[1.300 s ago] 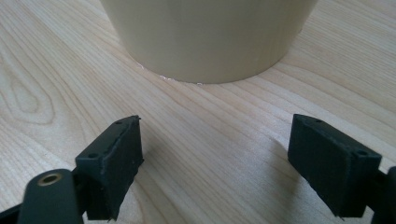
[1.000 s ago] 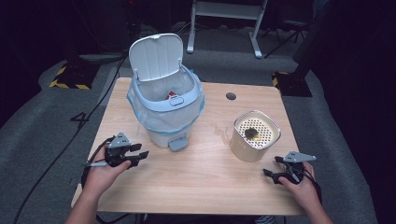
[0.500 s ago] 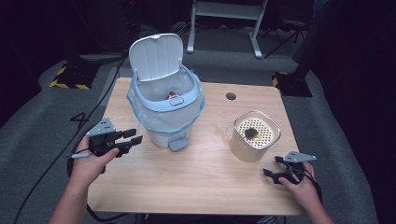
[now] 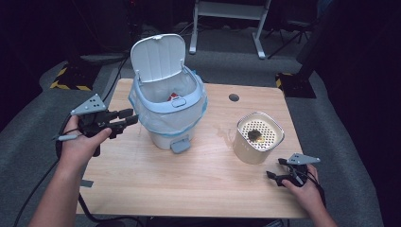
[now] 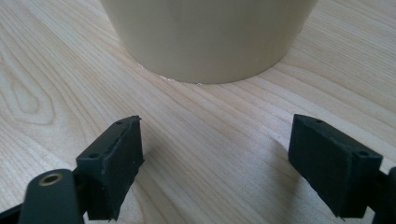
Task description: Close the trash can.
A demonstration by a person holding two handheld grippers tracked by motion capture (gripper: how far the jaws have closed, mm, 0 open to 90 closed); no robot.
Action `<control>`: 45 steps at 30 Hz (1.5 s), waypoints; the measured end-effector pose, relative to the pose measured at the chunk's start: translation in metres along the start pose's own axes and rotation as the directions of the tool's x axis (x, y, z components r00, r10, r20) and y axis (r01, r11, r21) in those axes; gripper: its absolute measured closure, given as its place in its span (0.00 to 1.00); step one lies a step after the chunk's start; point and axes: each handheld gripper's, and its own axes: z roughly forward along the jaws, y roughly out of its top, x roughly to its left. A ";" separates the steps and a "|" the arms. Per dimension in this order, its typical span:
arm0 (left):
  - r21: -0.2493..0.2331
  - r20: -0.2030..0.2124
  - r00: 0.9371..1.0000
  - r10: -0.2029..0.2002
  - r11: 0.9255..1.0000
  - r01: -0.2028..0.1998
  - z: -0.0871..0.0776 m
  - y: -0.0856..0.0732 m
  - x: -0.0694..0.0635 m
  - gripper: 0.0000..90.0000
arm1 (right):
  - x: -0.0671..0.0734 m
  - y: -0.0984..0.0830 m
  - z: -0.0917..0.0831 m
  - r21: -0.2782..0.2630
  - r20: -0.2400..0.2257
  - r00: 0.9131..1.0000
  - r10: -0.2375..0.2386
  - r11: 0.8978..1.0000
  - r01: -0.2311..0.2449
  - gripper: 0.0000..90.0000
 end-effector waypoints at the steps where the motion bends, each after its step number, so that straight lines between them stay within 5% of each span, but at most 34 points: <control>1: -0.008 -0.001 1.000 -0.001 1.000 0.001 -0.001 0.004 0.000 0.71 | 0.000 0.000 0.000 0.000 0.000 1.000 0.000 1.000 0.000 0.20; 11: -0.061 -0.039 0.999 0.011 0.998 -0.014 0.002 0.039 0.005 0.72 | 0.000 0.001 0.001 0.001 0.002 1.000 -0.001 1.000 0.001 0.20; 20: -0.108 -0.095 0.994 -0.051 0.993 0.041 -0.001 0.067 0.019 0.77 | 0.000 0.001 0.001 0.001 0.002 1.000 -0.001 1.000 0.001 0.20; 25: -0.101 -0.166 0.984 -0.069 0.994 0.053 -0.002 0.079 0.033 0.80 | 0.000 0.001 0.001 0.000 0.002 1.000 -0.001 1.000 0.001 0.20; 31: -0.091 -0.260 0.961 -0.094 0.993 0.072 -0.001 0.090 0.052 0.83 | 0.000 0.001 0.001 0.001 0.002 1.000 -0.002 1.000 0.002 0.20; 34: -0.121 -0.254 0.957 -0.139 0.986 0.111 0.001 0.094 0.060 0.87 | 0.000 0.001 0.001 0.001 0.002 1.000 -0.002 1.000 0.002 0.20; 45: -0.112 -0.309 0.939 -0.153 0.986 0.124 0.021 0.109 0.077 0.92 | 0.000 0.001 0.001 0.001 0.001 1.000 -0.002 1.000 0.002 0.20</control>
